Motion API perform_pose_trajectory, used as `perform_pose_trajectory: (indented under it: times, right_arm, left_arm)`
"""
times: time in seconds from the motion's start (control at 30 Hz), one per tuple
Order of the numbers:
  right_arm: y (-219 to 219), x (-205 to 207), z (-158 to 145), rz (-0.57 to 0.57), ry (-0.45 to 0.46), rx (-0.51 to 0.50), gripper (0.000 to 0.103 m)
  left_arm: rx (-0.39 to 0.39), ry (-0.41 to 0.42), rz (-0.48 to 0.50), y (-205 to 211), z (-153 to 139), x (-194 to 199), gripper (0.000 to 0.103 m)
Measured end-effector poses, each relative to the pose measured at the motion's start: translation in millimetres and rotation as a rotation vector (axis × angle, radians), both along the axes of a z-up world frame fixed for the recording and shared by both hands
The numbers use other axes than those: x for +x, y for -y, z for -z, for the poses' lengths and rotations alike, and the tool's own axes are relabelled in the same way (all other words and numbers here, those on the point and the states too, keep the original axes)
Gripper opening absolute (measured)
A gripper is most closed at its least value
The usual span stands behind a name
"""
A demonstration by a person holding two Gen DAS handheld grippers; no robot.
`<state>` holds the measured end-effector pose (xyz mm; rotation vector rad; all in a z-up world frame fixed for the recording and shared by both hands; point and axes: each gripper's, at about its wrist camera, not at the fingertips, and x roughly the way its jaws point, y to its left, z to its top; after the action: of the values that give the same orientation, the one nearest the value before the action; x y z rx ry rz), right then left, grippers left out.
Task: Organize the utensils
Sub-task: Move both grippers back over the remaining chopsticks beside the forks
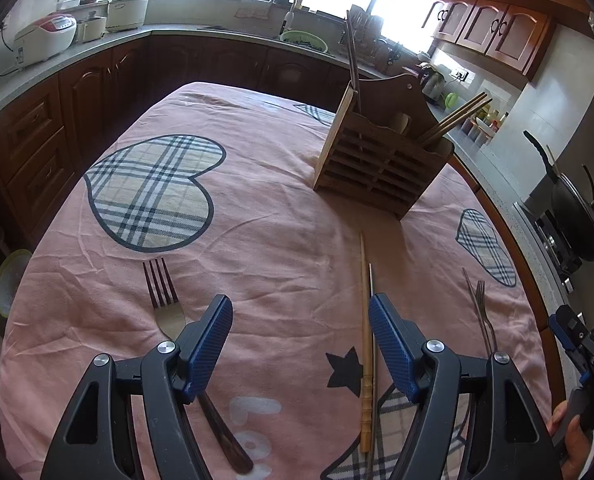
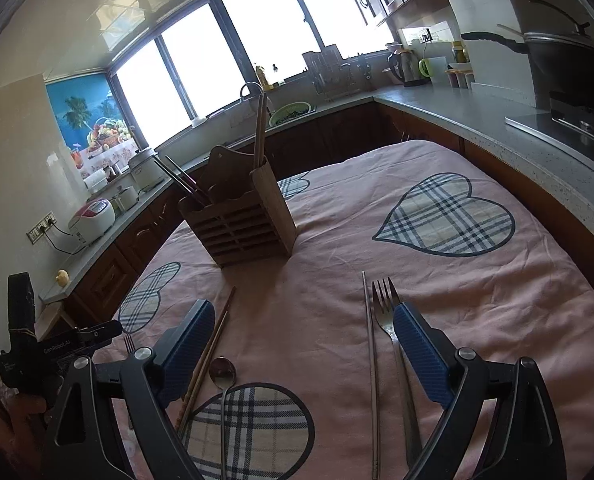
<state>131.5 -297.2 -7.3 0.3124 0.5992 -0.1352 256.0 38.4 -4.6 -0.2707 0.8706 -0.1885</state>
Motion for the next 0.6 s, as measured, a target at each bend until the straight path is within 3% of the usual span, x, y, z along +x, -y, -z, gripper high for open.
perform_pose_trajectory:
  times: [0.47, 0.6]
  right_arm:
    - [3, 11, 20, -0.024, -0.089, -0.044, 0.092]
    - [3, 20, 24, -0.048, -0.128, -0.06, 0.098]
  left_arm:
    - [0.059, -0.044, 0.033, 19, 15, 11, 0.073]
    - [0.072, -0.053, 0.046, 25, 19, 16, 0.076]
